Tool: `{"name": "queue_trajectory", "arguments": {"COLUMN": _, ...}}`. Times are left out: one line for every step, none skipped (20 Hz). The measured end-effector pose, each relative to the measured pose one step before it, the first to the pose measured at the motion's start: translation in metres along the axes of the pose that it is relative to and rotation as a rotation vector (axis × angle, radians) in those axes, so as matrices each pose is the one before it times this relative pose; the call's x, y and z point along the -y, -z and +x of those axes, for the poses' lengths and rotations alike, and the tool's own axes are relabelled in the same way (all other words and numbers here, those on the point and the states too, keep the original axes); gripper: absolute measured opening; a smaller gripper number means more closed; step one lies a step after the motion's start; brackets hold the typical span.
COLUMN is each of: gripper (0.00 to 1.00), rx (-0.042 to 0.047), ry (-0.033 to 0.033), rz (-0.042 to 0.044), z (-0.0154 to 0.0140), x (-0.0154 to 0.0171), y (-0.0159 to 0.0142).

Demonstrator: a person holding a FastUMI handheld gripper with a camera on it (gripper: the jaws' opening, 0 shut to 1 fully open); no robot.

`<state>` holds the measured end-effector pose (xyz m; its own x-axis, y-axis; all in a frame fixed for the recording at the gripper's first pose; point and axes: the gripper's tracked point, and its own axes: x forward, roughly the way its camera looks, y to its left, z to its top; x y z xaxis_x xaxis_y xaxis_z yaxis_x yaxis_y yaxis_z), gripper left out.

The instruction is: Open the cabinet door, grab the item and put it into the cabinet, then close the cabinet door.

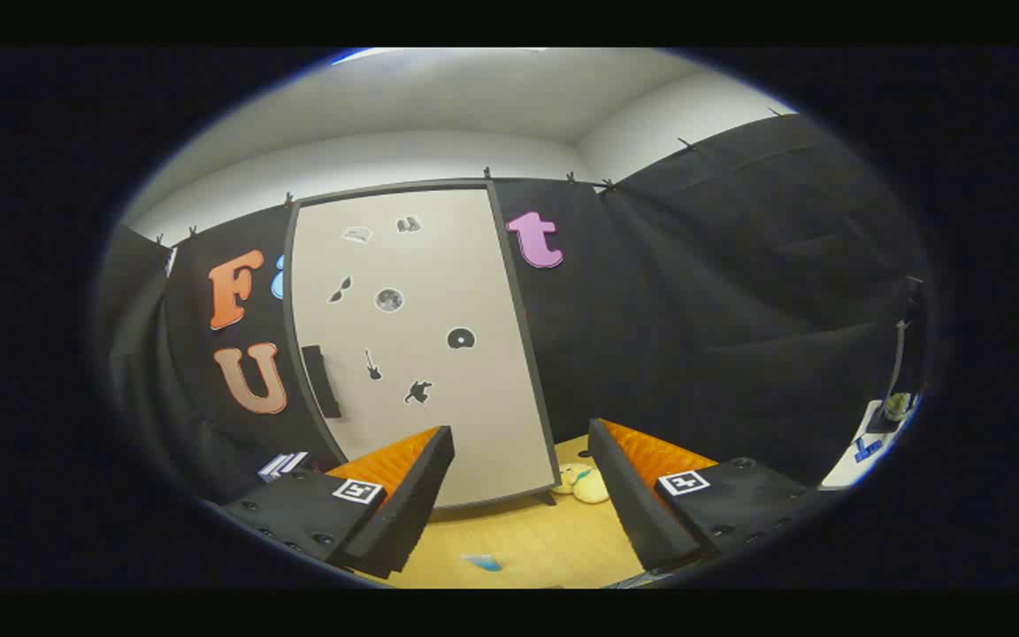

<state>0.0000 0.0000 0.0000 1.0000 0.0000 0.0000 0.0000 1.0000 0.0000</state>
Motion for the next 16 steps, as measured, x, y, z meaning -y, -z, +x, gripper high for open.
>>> {"name": "queue_trajectory", "arguments": {"gripper": 0.98, "rx": 0.00024, "ry": -0.00701, "rz": -0.00854, "z": -0.00213, "x": -0.00245, "y": -0.00072}}
{"name": "queue_trajectory", "arguments": {"gripper": 0.98, "rx": 0.00001, "ry": -0.00296, "rz": -0.00947, "z": -0.00227, "x": -0.00139, "y": 0.00013}}
{"name": "queue_trajectory", "arguments": {"gripper": 0.98, "rx": -0.00053, "ry": -0.00341, "rz": -0.00992, "z": -0.00223, "x": -0.00124, "y": -0.00023}}
{"name": "queue_trajectory", "arguments": {"gripper": 0.98, "rx": 0.00029, "ry": -0.00353, "rz": -0.00842, "z": -0.00216, "x": -0.00139, "y": 0.00055}}
{"name": "queue_trajectory", "arguments": {"gripper": 0.98, "rx": -0.00050, "ry": -0.00255, "rz": -0.00463, "z": -0.00171, "x": -0.00145, "y": 0.00076}}
{"name": "queue_trajectory", "arguments": {"gripper": 0.98, "rx": -0.00131, "ry": -0.00218, "rz": -0.00111, "z": -0.00125, "x": -0.00084, "y": 0.00059}}
{"name": "queue_trajectory", "arguments": {"gripper": 0.98, "rx": -0.00174, "ry": -0.00300, "rz": 0.00079, "z": -0.00071, "x": -0.00149, "y": 0.00066}}
{"name": "queue_trajectory", "arguments": {"gripper": 0.98, "rx": 0.00005, "ry": -0.00233, "rz": 0.00080, "z": -0.00050, "x": -0.00138, "y": 0.00056}}
{"name": "queue_trajectory", "arguments": {"gripper": 0.98, "rx": -0.00040, "ry": -0.00141, "rz": 0.00007, "z": -0.00025, "x": -0.00035, "y": 0.00001}}
{"name": "queue_trajectory", "arguments": {"gripper": 0.98, "rx": -0.00231, "ry": -0.00305, "rz": -0.00236, "z": -0.00051, "x": -0.00159, "y": 0.00067}}
{"name": "queue_trajectory", "arguments": {"gripper": 0.98, "rx": -0.00239, "ry": -0.00268, "rz": -0.00262, "z": -0.00032, "x": -0.00109, "y": 0.00030}}
{"name": "queue_trajectory", "arguments": {"gripper": 0.98, "rx": -0.00034, "ry": -0.00162, "rz": -0.00168, "z": -0.00081, "x": -0.00053, "y": -0.00012}}
{"name": "queue_trajectory", "arguments": {"gripper": 0.98, "rx": 0.00127, "ry": -0.00191, "rz": -0.00093, "z": -0.00057, "x": -0.00059, "y": -0.00064}}
{"name": "queue_trajectory", "arguments": {"gripper": 0.98, "rx": 0.00098, "ry": -0.00199, "rz": -0.00095, "z": -0.00049, "x": -0.00085, "y": 0.00004}}
{"name": "queue_trajectory", "arguments": {"gripper": 0.98, "rx": -0.00072, "ry": -0.00197, "rz": -0.00143, "z": 0.00033, "x": -0.00154, "y": 0.00033}}
{"name": "queue_trajectory", "arguments": {"gripper": 0.98, "rx": -0.00158, "ry": -0.00245, "rz": -0.00145, "z": 0.00156, "x": -0.00242, "y": 0.00052}}
